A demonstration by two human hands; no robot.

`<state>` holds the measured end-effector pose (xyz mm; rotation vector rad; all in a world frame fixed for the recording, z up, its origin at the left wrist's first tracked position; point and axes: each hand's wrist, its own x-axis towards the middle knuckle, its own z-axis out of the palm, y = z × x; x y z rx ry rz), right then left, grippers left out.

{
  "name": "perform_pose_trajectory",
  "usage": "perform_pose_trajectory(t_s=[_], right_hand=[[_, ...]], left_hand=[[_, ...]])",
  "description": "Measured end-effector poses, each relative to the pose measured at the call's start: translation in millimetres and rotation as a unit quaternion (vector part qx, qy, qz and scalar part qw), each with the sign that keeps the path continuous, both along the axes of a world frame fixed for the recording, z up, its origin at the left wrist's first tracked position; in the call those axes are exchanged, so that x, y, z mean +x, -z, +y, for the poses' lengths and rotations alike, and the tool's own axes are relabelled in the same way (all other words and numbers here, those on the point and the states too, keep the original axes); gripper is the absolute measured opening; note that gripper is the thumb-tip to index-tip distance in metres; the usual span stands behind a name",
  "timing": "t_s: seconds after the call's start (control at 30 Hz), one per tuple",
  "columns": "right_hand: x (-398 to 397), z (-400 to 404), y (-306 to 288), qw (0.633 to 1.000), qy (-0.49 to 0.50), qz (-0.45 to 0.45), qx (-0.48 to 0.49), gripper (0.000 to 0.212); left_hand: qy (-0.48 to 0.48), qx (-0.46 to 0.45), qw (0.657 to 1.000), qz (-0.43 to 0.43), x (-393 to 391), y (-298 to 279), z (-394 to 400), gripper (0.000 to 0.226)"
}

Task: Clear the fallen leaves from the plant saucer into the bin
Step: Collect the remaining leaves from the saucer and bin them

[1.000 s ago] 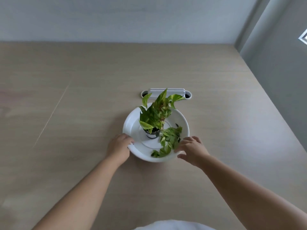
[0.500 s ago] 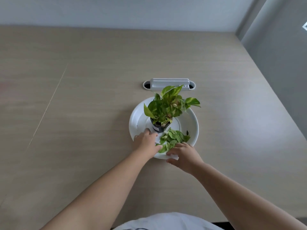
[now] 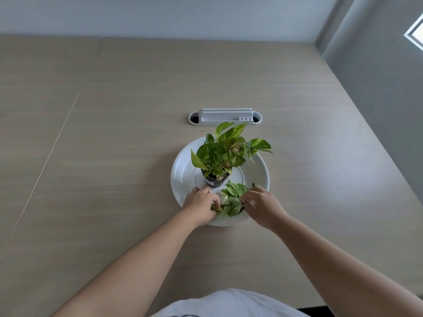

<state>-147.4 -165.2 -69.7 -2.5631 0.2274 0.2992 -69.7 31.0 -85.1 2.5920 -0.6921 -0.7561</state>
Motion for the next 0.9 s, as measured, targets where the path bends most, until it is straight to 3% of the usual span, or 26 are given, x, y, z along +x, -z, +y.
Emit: perform_pose_trajectory(t_s=[0.23, 0.33, 0.53, 0.63, 0.7, 0.77, 0.9], right_hand=[[42.1, 12.1, 0.6, 0.986, -0.06, 0.128, -0.087, 0.069], [47.9, 21.5, 5.3, 0.978, -0.112, 0.152, -0.093, 0.061], [33.7, 21.8, 5.7, 0.971, -0.209, 0.087, -0.083, 0.035], [26.4, 15.2, 4.4, 0.983, -0.169, 0.039, -0.06, 0.033], [26.3, 14.3, 4.2, 0.991, -0.122, 0.009, -0.061, 0.029], [26.5, 20.0, 2.5, 0.991, -0.095, 0.036, -0.09, 0.031], [24.2, 38.1, 3.0, 0.978, -0.13, 0.098, -0.13, 0.046]], left_hand=[[-0.073, 0.084, 0.992, -0.066, -6.0, -2.0, -5.4, 0.039], [-0.073, 0.144, 0.982, -0.103, -6.5, 0.4, -9.7, 0.05], [-0.048, 0.135, 0.985, -0.092, 9.2, -4.5, -1.0, 0.034], [-0.053, 0.129, 0.987, -0.075, 12.0, -6.1, 0.9, 0.039], [-0.057, 0.148, 0.984, -0.078, 8.5, -5.7, -4.0, 0.055], [-0.051, 0.178, 0.977, -0.107, 2.8, -2.3, -8.8, 0.067], [-0.026, 0.198, 0.968, -0.15, 3.7, 2.2, -6.9, 0.067]])
